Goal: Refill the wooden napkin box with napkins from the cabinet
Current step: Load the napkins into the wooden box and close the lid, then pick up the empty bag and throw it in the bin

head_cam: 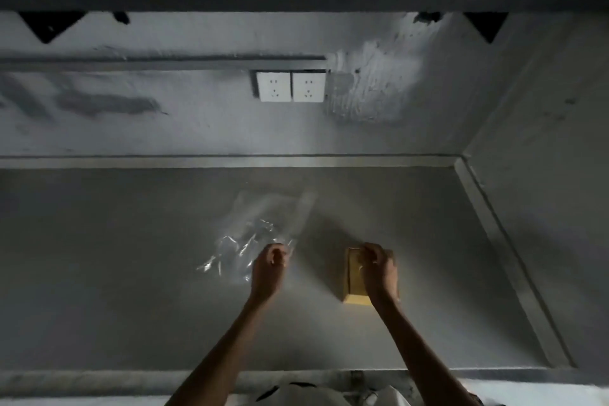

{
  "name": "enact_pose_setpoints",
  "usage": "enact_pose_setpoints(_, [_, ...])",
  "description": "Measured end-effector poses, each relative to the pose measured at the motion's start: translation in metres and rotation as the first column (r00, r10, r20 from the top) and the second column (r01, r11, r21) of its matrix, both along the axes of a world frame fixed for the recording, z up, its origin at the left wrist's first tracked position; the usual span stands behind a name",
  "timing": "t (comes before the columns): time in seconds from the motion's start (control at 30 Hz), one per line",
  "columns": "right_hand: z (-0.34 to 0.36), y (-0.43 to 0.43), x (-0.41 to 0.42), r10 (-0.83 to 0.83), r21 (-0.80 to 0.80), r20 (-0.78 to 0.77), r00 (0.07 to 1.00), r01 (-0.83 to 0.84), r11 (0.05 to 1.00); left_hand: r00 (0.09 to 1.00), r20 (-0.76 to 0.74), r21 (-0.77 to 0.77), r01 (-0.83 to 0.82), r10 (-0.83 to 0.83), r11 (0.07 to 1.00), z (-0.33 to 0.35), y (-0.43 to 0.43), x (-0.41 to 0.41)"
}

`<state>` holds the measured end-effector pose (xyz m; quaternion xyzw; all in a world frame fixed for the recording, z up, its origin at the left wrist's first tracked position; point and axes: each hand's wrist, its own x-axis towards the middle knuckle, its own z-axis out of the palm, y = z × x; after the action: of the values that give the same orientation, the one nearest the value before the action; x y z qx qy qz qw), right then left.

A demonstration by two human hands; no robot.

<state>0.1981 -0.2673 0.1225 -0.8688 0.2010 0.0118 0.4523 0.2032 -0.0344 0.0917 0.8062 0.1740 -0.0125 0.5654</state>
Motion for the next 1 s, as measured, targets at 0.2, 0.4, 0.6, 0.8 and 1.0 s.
enact_pose_setpoints(0.2, [-0.069, 0.103, 0.052, 0.231, 0.104, -0.363, 0.903, -0.207, 0.973, 0.925, -0.038, 0.304, -0.349, 0.378, 0.886, -0.003, 0.140, 0.011])
enact_pose_setpoints(0.4, [-0.050, 0.161, 0.030, 0.309, 0.543, -0.468, 0.828, -0.006, 0.840, 0.915, -0.368, 0.127, -0.124, 0.162, 0.984, -0.041, 0.171, 0.019])
enact_pose_setpoints(0.6, [-0.057, 0.150, 0.007, -0.005, 0.393, -0.238, 0.971, 0.101, 0.914, 0.832, -0.494, -0.211, -0.396, 0.252, 0.894, -0.035, 0.159, -0.025])
enact_pose_setpoints(0.8, [0.013, 0.097, -0.050, -0.013, 0.544, 0.096, 0.995, -0.042, 0.838, 0.882, -0.460, -0.173, -0.205, 0.105, 0.963, -0.001, 0.114, -0.084])
enact_pose_setpoints(1.0, [0.094, 0.001, -0.138, -0.139, 0.734, 0.179, 0.974, -0.038, 0.678, 0.853, 0.185, 0.227, 0.447, -0.488, 0.866, 0.126, 0.008, -0.082])
